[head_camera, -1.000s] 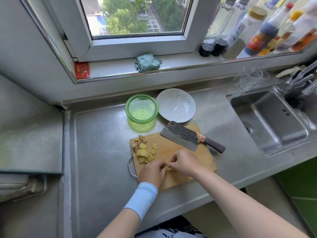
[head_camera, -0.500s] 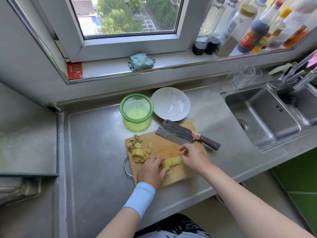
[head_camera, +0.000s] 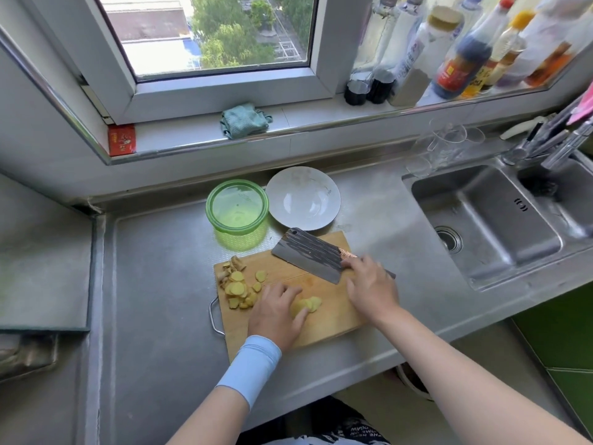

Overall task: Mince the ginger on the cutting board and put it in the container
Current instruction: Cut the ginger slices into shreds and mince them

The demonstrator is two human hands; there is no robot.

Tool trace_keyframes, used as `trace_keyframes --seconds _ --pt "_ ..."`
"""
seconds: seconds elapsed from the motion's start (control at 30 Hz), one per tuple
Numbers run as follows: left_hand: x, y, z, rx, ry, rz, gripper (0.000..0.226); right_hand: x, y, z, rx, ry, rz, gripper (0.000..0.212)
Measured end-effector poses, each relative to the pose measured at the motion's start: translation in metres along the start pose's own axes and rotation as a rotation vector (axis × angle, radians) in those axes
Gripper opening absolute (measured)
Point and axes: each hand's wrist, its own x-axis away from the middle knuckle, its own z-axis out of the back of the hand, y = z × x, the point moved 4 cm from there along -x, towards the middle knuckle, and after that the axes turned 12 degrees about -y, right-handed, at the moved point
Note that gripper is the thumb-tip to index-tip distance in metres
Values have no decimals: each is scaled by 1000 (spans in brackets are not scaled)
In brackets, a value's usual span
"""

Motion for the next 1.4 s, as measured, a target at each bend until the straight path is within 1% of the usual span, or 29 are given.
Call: trace_keyframes --seconds 0.03,0.1,0.13,0.17,0.2,0.27,0.3,0.37,0.47,0.53,0.7,0.87,0.97,1.03,1.1,1.13,1.17,1.27,1.3,1.4 --pt "-6 8 0 -17 -56 3 45 -5 7 7 46 16 -1 38" --pt "-17 19 -4 -47 -173 65 50 -14 14 16 116 29 41 42" --pt "-20 23 -6 -65 -205 104 50 -17 15 18 117 47 91 40" --pt "-21 25 -6 -65 -215 138 50 -18 14 18 99 73 163 36" --pt "-21 24 -6 -58 -204 161 50 -17 10 16 87 65 248 31" --pt "-18 20 -8 -64 -174 159 46 -9 -3 4 82 -40 379 23" --pt "-16 18 -10 -71 -165 151 43 -4 -9 -5 87 -119 406 23" --pt "-13 15 -14 -64 -129 144 39 0 -15 -22 100 -245 405 26" --pt "-14 15 -16 -36 -53 146 29 1 -16 -36 37 -312 356 21" --pt "-15 15 -18 -24 -23 136 27 2 -14 -41 -14 -334 310 22" --pt "-14 14 -21 21 9 110 28 0 -9 -42 -133 -290 201 28" --pt "-14 9 -26 41 -7 101 28 0 -16 -44 -126 -312 206 24" --pt "-11 10 -23 62 -20 82 35 1 -18 -43 -122 -306 194 27" --pt "-5 5 -14 99 39 80 41 2 -18 -42 -114 -287 208 32" --pt "4 -8 0 163 127 94 33 3 -22 -40 -89 -281 238 37" --pt "9 -15 4 176 137 90 33 3 -27 -40 -61 -289 266 39" --pt "13 -20 7 181 106 74 35 4 -33 -41 -28 -308 304 41" --pt "17 -28 1 156 -77 -14 46 5 -53 -46 75 -372 413 48" --pt "17 -28 -1 145 -108 -26 46 5 -58 -48 93 -385 433 48" --pt "15 -27 -3 161 -80 -62 43 6 -62 -51 79 -390 451 44"
